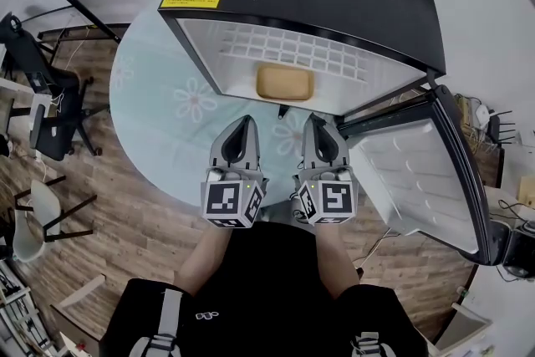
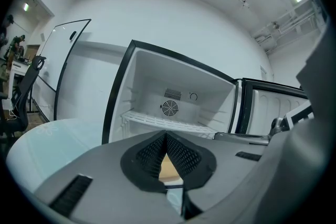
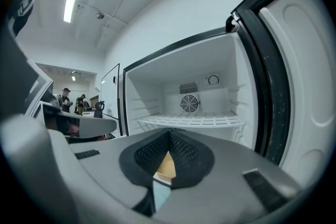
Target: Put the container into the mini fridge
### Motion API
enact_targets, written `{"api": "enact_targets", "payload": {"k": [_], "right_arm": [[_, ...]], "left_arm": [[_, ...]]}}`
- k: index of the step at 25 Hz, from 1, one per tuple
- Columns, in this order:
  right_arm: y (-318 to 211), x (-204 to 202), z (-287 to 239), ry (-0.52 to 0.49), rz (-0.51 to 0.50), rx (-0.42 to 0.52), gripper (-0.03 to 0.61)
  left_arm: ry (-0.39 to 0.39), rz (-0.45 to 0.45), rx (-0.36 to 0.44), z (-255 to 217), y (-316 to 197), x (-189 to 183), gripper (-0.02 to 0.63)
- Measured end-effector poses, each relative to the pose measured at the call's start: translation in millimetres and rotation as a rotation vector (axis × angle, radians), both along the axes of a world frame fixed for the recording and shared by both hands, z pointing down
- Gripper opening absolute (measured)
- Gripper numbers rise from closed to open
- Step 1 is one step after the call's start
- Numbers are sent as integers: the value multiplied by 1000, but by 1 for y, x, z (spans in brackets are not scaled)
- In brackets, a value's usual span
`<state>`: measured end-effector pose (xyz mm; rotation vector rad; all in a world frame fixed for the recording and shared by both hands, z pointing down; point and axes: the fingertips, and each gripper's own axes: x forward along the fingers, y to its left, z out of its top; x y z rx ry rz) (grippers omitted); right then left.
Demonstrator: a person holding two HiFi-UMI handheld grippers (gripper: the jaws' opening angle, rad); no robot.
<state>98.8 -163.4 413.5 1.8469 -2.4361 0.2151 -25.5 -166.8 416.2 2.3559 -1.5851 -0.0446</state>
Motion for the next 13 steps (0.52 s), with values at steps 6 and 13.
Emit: {"api": "enact_targets", "payload": {"k": [6, 13], "right_arm": [[0, -7, 2, 0, -18, -14, 3], [-2, -16, 7, -4, -38, -29, 3]], "left_arm": [[1, -7, -12, 6, -1, -4, 0], [4, -1, -20, 8, -1, -5, 0]]}}
